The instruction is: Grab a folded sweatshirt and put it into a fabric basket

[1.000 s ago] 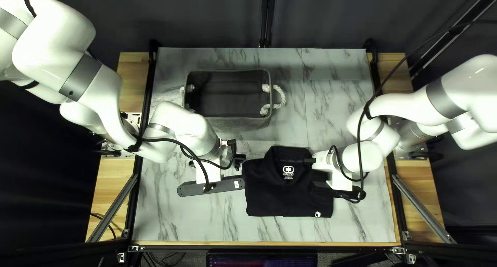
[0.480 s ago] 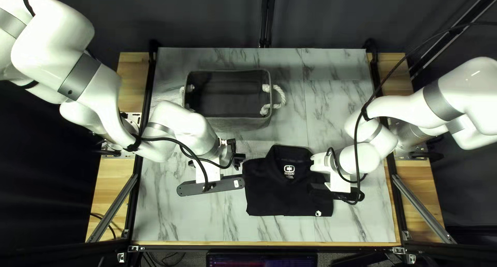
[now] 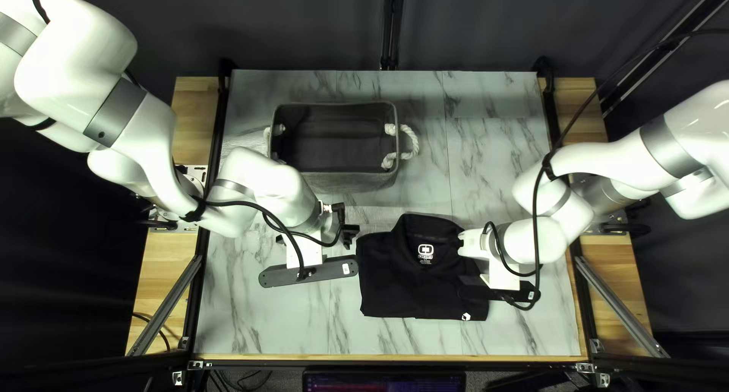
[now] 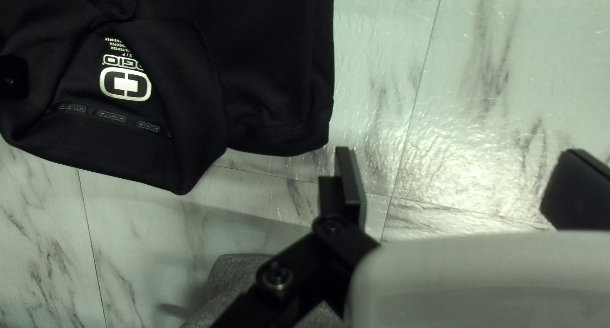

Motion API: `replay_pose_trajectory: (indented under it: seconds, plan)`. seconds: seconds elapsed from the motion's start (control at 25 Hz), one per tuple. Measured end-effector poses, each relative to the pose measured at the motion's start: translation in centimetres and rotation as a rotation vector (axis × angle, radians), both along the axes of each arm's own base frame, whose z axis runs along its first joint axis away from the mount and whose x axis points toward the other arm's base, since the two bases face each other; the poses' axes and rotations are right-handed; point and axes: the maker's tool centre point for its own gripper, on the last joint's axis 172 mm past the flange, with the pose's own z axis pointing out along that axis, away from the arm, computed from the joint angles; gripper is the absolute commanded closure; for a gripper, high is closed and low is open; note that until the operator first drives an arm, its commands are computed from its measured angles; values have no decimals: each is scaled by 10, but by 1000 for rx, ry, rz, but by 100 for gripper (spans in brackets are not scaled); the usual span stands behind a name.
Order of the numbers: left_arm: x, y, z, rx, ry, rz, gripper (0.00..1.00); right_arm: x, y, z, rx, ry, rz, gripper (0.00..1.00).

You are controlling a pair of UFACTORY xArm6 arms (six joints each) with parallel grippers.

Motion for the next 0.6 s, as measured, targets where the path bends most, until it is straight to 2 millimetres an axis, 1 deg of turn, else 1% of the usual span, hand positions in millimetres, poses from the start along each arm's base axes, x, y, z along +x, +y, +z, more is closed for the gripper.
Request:
replay_pose_trajectory:
  seconds: [0.12, 0.24, 0.36, 0.48, 0.6]
  plan:
    - [11, 3, -8, 9, -1, 9, 0, 1, 4, 2, -4, 1, 1, 100]
    - [28, 6, -24, 30, -1, 43, 0, 0, 6, 3, -8, 5, 2, 100]
    - [46, 6, -30, 43, -1, 58, 0, 0, 6, 4, -10, 6, 3, 100]
    - [55, 5, -35, 50, 16, 43, 0, -1, 6, 4, -11, 6, 3, 100]
    - [58, 4, -44, 57, 33, 29, 0, -2, 5, 5, -11, 3, 2, 100]
